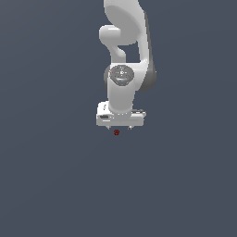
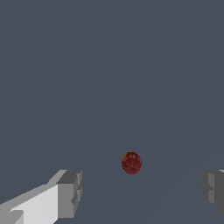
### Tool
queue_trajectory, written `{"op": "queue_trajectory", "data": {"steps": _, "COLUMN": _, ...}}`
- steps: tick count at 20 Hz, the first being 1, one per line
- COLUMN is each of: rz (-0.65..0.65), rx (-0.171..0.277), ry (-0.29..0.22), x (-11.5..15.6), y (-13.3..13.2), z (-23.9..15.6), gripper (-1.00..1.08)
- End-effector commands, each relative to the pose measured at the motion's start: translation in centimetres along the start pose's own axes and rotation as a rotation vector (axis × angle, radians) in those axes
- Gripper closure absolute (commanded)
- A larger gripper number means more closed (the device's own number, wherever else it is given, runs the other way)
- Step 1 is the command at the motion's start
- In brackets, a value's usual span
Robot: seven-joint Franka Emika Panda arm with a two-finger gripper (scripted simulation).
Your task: Pick up the object and move it to a goal position.
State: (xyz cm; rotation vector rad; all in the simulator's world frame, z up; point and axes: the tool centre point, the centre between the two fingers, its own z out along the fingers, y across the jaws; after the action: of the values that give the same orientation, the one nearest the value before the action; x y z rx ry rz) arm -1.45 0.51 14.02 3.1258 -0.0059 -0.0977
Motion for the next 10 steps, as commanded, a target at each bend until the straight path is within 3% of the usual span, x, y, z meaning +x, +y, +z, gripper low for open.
{"op": "queue_trajectory", "data": {"steps": 1, "rz": 0.0, "rx": 0.0, "ry": 0.0, "x": 0.0, "y": 0.0, "z": 0.0, "gripper": -0.92}}
{"op": "queue_trajectory", "data": {"steps": 10, "rz": 0.013, "rx": 0.0, "ry": -0.008, "x": 0.0, "y": 2.4, "z": -0.7, "gripper": -0.92}}
